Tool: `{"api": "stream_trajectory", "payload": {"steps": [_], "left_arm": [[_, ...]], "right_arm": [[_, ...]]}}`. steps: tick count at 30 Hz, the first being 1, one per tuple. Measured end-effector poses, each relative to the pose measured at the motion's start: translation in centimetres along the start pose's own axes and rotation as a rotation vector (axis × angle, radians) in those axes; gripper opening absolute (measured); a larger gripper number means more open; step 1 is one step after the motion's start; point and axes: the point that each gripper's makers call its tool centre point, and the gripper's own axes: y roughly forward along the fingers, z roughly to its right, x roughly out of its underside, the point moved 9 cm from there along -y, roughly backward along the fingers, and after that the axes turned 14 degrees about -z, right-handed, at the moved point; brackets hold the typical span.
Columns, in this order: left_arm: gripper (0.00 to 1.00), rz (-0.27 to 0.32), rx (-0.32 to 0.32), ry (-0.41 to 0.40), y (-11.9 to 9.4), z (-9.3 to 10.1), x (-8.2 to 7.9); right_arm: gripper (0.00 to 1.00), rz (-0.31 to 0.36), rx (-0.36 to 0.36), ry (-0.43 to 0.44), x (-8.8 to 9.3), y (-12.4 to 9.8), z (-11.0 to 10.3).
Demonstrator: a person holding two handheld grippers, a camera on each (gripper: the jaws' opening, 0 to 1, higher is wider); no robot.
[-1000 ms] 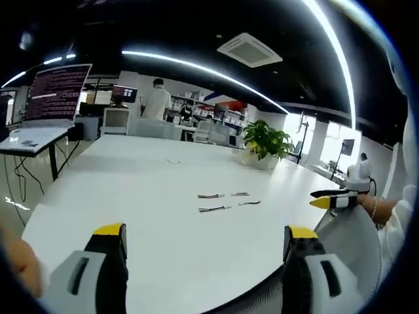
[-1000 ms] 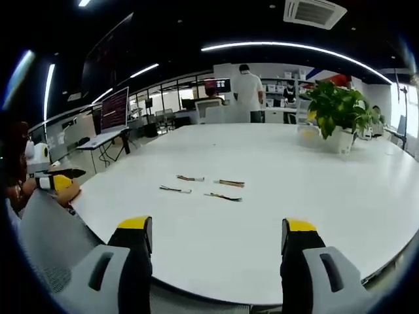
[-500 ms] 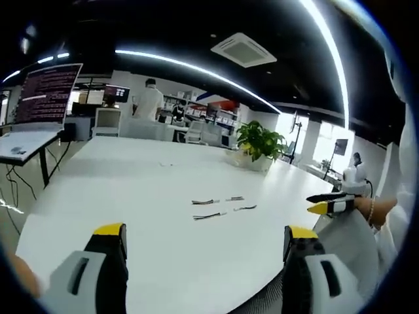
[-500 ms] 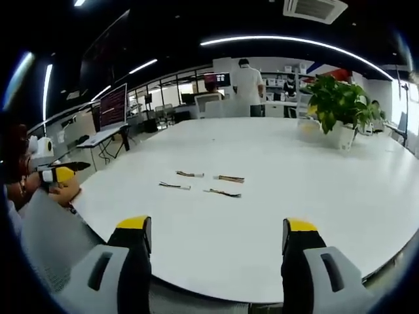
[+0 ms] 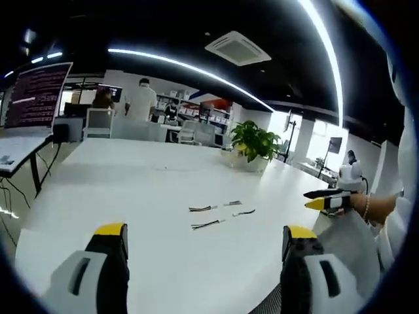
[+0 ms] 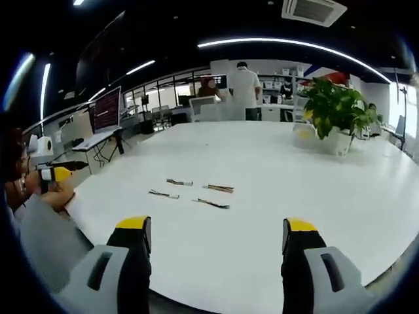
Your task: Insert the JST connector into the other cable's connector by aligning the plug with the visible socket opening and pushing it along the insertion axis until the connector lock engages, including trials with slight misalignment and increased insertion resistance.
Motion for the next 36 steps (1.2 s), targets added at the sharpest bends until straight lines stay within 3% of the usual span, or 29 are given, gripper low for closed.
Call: {"api": "stream_trajectory", "payload": {"steps": [8,18,36], "left_arm": [[0.95,0.048,-0.002,0.034,1.1,-0.4,-2.3],[0.95,0.059,0.015,0.083,2.3,-0.6,-3.8],[0.96,0.087,0.037,0.104,4.2,-3.3,-7.4]], "right_arm": [[0.83,0.022,-0.002,-0.045,-1.6,0.4,0.3],[0.82,0.029,0.016,-0.075,-2.9,1.0,1.0],[0.82,0.035,0.025,-0.155,-6.1,3.2,2.2]]}}
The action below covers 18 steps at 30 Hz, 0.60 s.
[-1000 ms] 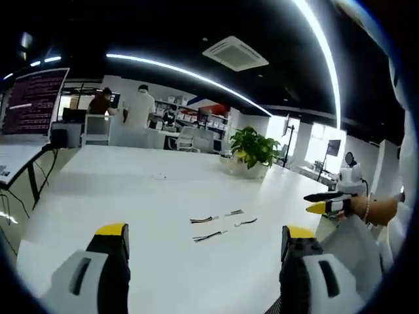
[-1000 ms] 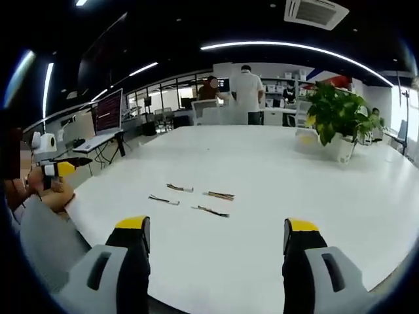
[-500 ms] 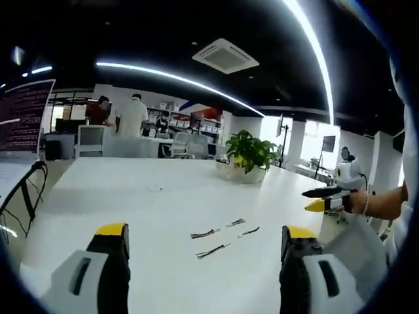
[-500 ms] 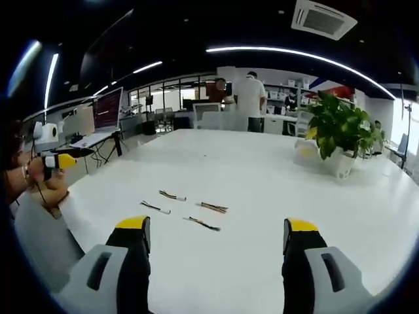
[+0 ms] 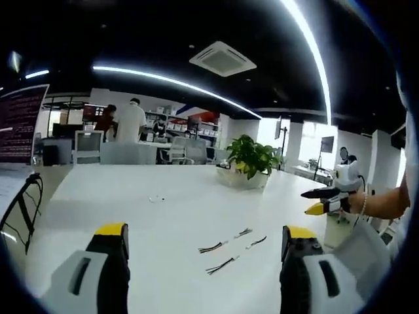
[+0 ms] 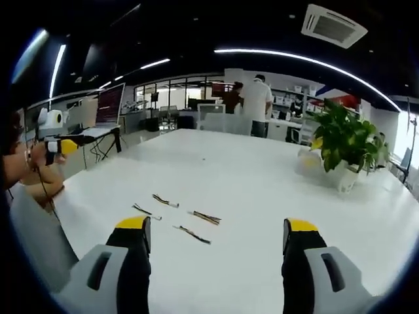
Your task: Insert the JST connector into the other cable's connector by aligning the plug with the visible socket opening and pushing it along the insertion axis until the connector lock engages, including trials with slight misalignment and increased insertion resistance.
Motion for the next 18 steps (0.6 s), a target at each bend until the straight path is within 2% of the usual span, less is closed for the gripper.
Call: {"api": "stream_trajectory", "payload": {"steps": [10,18], "left_arm": [[0.95,-0.027,0.016,0.039,2.3,-0.6,-0.7],[0.95,-0.033,0.03,0.023,3.9,-1.5,-1.3]], "right_arm": [[0.81,-0.022,-0.002,-0.009,-1.2,1.5,1.1],[0.8,-0.037,-0.005,-0.025,-1.7,2.8,1.9]]}}
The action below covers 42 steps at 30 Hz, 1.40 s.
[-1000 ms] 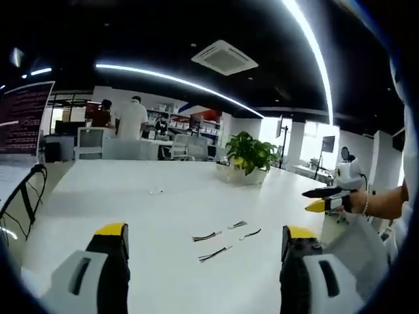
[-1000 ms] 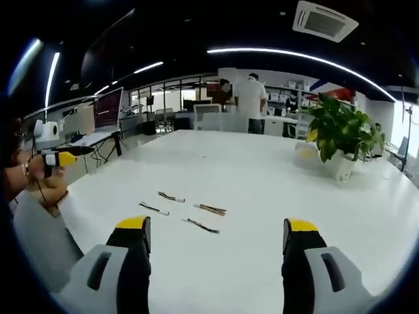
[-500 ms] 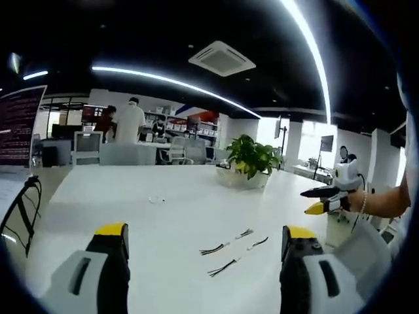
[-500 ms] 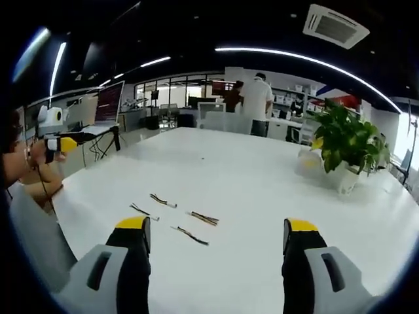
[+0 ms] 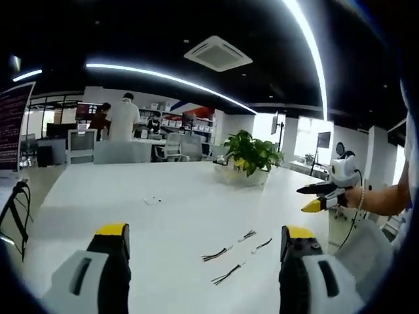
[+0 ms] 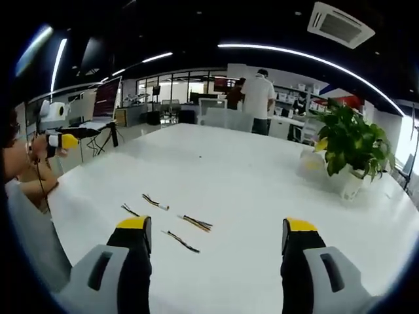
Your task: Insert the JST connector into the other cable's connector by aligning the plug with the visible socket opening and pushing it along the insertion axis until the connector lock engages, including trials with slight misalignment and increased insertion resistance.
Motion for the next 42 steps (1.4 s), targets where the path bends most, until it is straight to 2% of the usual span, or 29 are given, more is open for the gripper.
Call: {"api": "stream_trajectory", "payload": {"steps": [7,14,17,23,27,36,42], "left_arm": [[0.94,-0.015,0.014,-0.016,1.1,-0.6,-0.1],[0.94,-0.037,0.027,0.002,2.4,-0.8,-0.2],[0.94,-0.047,0.035,0.029,3.1,-0.8,-0.4],[0.93,-0.079,0.063,0.081,4.5,-0.7,-0.9],[0.92,-0.095,0.076,0.123,5.2,-0.9,-1.4],[0.91,-0.119,0.101,0.178,6.5,-0.9,-2.1],[0.89,-0.159,0.116,0.223,7.2,-1.1,-2.1]], "right_arm": [[0.8,-0.01,-0.008,0.006,-0.4,1.0,0.6],[0.78,-0.013,-0.017,0.004,-1.5,2.1,1.5],[0.78,-0.006,-0.042,0.026,-1.9,2.6,1.6],[0.77,-0.015,-0.039,-0.027,-2.3,3.6,1.5],[0.71,-0.028,-0.045,-0.066,-2.5,4.2,1.8],[0.71,-0.049,-0.049,-0.124,-3.1,5.1,2.4],[0.66,-0.074,-0.082,-0.163,-2.9,5.9,2.5]]}}
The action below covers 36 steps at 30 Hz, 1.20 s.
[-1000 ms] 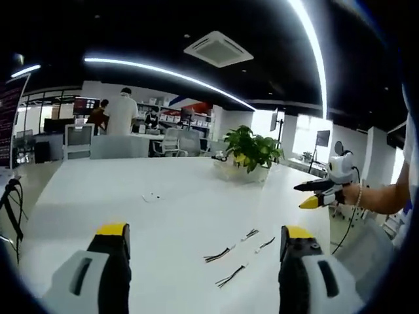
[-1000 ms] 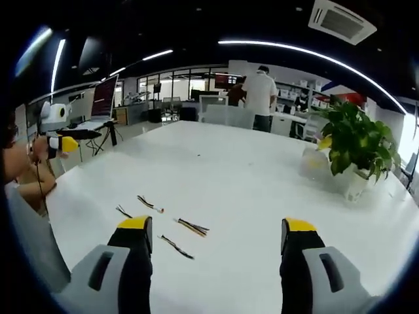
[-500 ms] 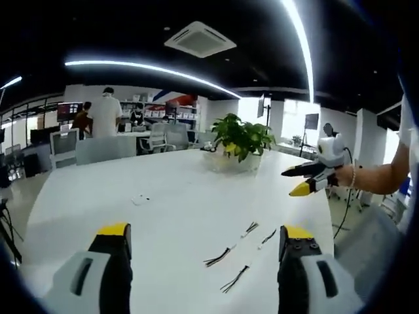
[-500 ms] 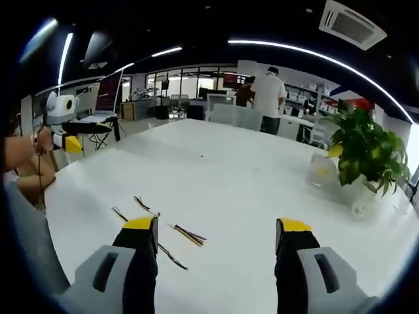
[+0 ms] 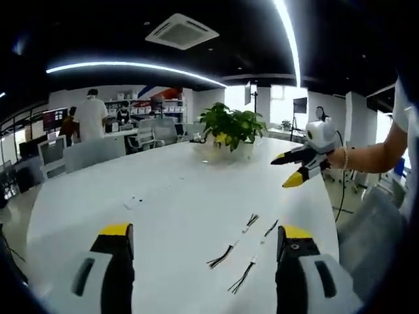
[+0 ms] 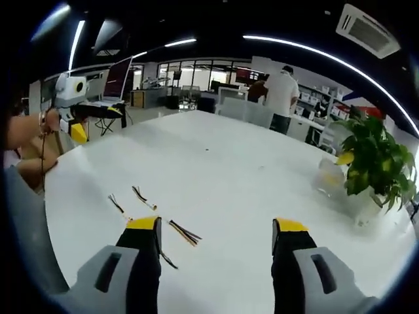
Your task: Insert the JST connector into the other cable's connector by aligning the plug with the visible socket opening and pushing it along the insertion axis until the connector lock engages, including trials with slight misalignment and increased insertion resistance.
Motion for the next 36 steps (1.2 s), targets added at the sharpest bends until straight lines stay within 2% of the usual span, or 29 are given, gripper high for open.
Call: {"api": "stream_trajectory", "payload": {"steps": [5,9,17,22,25,27,32,36], "left_arm": [[0.89,-0.008,0.009,-0.001,0.5,-0.5,-0.1],[0.88,-0.033,0.012,0.031,1.4,-0.8,0.1],[0.85,-0.05,0.041,0.053,3.6,-0.5,0.3],[0.84,-0.037,0.059,0.059,4.8,-0.4,0.3],[0.81,-0.032,0.068,0.079,5.5,-0.3,0.3],[0.76,-0.019,0.067,0.121,6.0,-0.3,0.4],[0.74,-0.016,0.098,0.116,7.1,-0.1,0.7],[0.69,-0.022,0.119,0.127,8.0,0.1,1.2]], "right_arm": [[0.63,-0.019,-0.014,-0.04,-0.2,0.7,0.1],[0.61,-0.028,-0.029,-0.061,-0.4,1.4,0.1],[0.59,-0.058,-0.055,-0.117,-0.4,3.0,-0.2],[0.54,-0.069,-0.078,-0.156,-0.5,3.8,-0.4],[0.51,-0.074,-0.092,-0.173,-0.4,4.2,-0.6],[0.51,-0.083,-0.104,-0.175,-0.3,4.6,-0.6],[0.44,-0.092,-0.134,-0.211,-0.1,5.4,-0.9],[0.38,-0.097,-0.168,-0.235,0.0,6.0,-1.2]]}}
